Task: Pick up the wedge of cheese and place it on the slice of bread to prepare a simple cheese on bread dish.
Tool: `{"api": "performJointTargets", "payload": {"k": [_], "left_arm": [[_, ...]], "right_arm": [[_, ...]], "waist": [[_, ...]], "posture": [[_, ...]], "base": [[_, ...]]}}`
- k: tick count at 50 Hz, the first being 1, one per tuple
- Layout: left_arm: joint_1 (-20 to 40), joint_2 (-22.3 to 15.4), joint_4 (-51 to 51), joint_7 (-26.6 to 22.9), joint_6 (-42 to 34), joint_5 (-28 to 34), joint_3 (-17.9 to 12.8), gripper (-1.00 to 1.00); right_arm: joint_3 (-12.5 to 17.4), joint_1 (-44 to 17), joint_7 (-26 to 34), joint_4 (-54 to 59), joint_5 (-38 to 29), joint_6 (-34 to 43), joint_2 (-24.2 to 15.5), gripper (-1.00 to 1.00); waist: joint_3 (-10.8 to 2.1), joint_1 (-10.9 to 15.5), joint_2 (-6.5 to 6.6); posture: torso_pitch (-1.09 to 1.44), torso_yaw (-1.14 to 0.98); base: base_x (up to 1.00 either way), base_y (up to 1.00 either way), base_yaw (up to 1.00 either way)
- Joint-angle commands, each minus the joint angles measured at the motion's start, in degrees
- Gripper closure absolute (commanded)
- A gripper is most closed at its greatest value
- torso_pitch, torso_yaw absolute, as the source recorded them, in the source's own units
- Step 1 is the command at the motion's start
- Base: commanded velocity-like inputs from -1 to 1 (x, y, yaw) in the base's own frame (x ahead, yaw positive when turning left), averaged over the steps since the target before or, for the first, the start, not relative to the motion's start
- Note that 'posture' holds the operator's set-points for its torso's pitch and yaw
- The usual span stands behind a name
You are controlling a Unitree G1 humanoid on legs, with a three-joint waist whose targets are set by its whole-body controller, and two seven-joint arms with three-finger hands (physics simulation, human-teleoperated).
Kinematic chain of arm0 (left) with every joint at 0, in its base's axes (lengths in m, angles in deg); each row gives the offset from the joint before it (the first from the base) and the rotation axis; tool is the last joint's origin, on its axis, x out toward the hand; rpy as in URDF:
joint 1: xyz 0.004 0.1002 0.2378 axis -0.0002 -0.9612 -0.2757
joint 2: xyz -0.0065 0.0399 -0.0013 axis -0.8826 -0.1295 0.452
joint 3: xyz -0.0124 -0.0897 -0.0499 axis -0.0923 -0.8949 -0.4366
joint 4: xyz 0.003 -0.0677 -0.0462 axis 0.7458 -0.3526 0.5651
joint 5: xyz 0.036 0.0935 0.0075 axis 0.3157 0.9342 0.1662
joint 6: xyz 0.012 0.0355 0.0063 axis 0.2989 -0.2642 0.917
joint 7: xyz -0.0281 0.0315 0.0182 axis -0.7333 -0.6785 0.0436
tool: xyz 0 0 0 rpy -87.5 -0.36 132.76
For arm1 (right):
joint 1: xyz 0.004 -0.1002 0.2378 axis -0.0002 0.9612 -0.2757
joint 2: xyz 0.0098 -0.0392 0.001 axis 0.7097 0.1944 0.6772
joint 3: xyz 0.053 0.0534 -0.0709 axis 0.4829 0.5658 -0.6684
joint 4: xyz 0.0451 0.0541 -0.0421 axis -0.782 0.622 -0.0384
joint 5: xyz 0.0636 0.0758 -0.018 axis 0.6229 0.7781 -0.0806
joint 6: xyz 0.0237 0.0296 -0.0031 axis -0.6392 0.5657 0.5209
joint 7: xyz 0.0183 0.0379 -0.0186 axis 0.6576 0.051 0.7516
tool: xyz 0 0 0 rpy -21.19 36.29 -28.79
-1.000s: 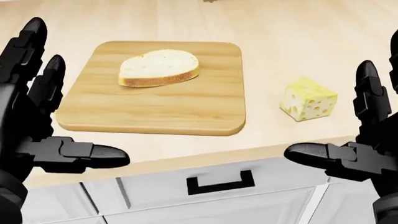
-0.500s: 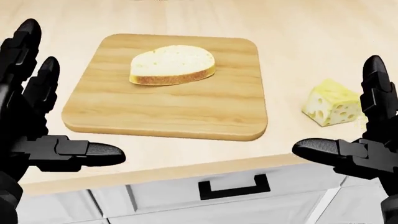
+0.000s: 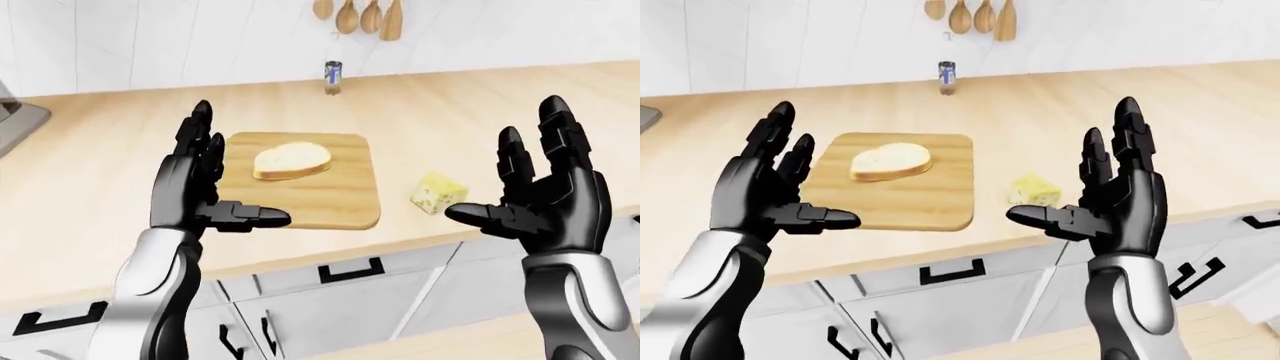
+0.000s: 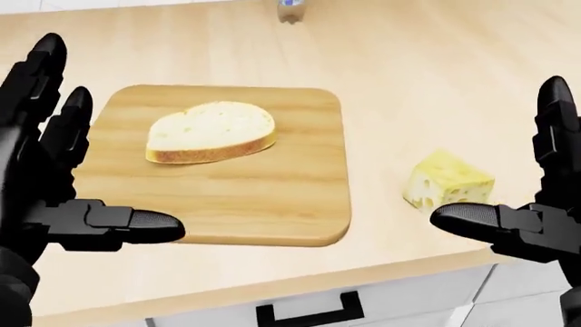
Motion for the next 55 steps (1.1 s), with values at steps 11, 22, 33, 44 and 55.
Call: {"api": "performJointTargets", "payload": {"k": [11,22,33,44,55], "left_arm": [[1.5,-0.8,2.3,0.2,1.3,-0.1,-0.9,-1.00],[0.9,-1.0,3.4,0.1,0.9,-0.6,-1.6,-1.00],[0.6,-1.2,4.3,0.2,0.4,-1.0,-2.1,-1.00],[-0.1,-1.4,3.8,-0.1,1.6,-1.2,-2.6,-1.00],[-0.3,-1.4,3.2,-0.2,2.2,-1.2,-2.6,-1.00]], "right_arm": [[0.4,-1.6,0.1,-1.7,0.8,-1.4,-0.8,-1.00],[0.7,-4.7,-0.5,-1.1,-2.0,0.7,-3.4,-1.00],[-0.4,-6.1,2.6,-2.0,-13.5,3.8,-5.2,-1.00],[-0.1,-6.0,8.6,-4.8,-24.7,8.2,-4.7,-1.00],[-3.1,-8.5,10.3,5.6,-31.0,3.9,-3.4,-1.00]], "waist": [[-0.99,-0.9,2.01],[-2.30,0.1,1.13],[-1.94,0.3,1.09],[-1.80,0.4,1.18],[-2.01,0.1,1.47]], "posture": [[0.00,0.00],[0.00,0.00],[0.00,0.00],[0.00,0.00],[0.00,0.00]], "base": [[0.06,0.00,0.00],[0.00,0.00,0.00],[0.00,0.00,0.00],[0.00,0.00,0.00],[0.00,0.00,0.00]]}}
